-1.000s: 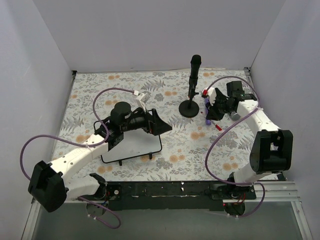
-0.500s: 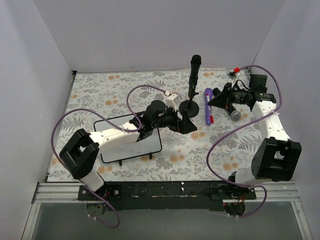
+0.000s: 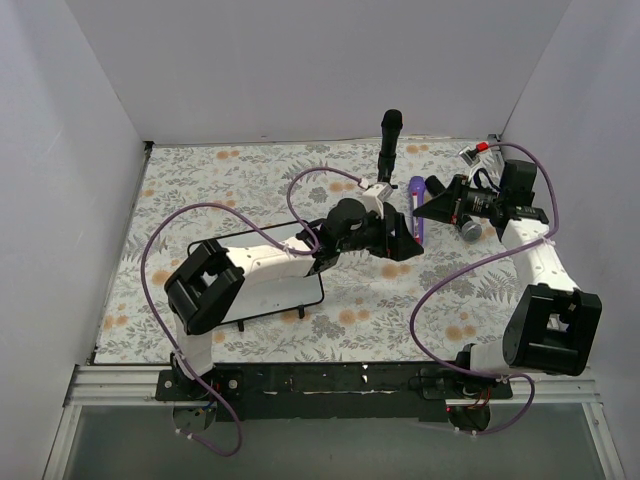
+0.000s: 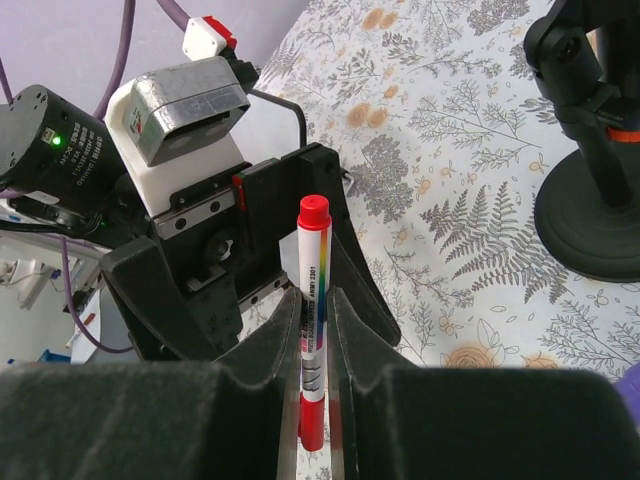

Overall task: Write a sentence on the whiteboard
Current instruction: Open the whiteboard marker at the center of the board.

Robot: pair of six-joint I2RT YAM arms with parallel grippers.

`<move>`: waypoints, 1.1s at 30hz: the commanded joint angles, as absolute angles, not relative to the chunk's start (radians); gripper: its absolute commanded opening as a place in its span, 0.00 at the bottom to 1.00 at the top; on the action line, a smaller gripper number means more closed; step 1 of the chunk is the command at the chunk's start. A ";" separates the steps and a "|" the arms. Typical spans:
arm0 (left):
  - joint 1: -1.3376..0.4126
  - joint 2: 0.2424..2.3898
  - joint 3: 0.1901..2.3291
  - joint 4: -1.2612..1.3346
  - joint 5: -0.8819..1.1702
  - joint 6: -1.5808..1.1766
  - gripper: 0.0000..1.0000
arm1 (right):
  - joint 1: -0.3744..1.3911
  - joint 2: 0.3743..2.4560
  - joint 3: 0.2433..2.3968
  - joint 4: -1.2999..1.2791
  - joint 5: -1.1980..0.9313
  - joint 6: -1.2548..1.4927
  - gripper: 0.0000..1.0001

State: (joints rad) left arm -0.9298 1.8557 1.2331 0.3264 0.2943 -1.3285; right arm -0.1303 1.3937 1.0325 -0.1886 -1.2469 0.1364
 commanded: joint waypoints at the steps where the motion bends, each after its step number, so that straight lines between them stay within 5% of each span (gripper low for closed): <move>1: -0.950 1.859 1.304 0.350 0.279 -1.328 0.86 | -0.135 1.358 1.011 -0.089 -1.282 0.209 0.01; 4: -0.957 1.874 1.315 0.357 0.291 -1.331 0.79 | -0.135 1.355 0.996 -0.074 -1.279 0.222 0.01; 6: -0.956 1.884 1.321 0.364 0.308 -1.331 0.65 | -0.137 1.351 0.988 -0.060 -1.281 0.232 0.01; 9: -0.956 1.890 1.331 0.365 0.327 -1.324 0.25 | -0.135 1.345 0.980 -0.054 -1.281 0.238 0.01; 12: -0.956 1.888 1.336 0.345 0.333 -1.301 0.00 | -0.137 1.342 0.971 -0.057 -1.285 0.235 0.01; 14: -0.956 1.872 1.330 0.328 0.328 -1.263 0.00 | -0.137 1.336 0.968 -0.054 -1.290 0.226 0.03; 17: -0.954 1.820 1.295 0.287 0.339 -1.147 0.00 | -0.137 1.330 1.033 -0.256 -1.286 0.008 0.33; 18: -0.953 1.804 1.278 0.263 0.344 -1.111 0.00 | -0.137 1.331 1.073 -0.352 -1.254 -0.118 0.56; 21: -0.937 1.737 1.247 0.128 0.429 -0.927 0.00 | -0.137 1.356 1.202 -0.731 -1.203 -0.565 0.75; 27: -0.913 1.596 1.212 -0.236 0.620 -0.606 0.00 | -0.117 1.414 1.258 -1.271 -1.181 -1.153 0.80; 33: -0.911 1.585 1.226 -0.408 0.696 -0.537 0.00 | 0.075 1.381 1.204 -1.305 -1.152 -1.272 0.80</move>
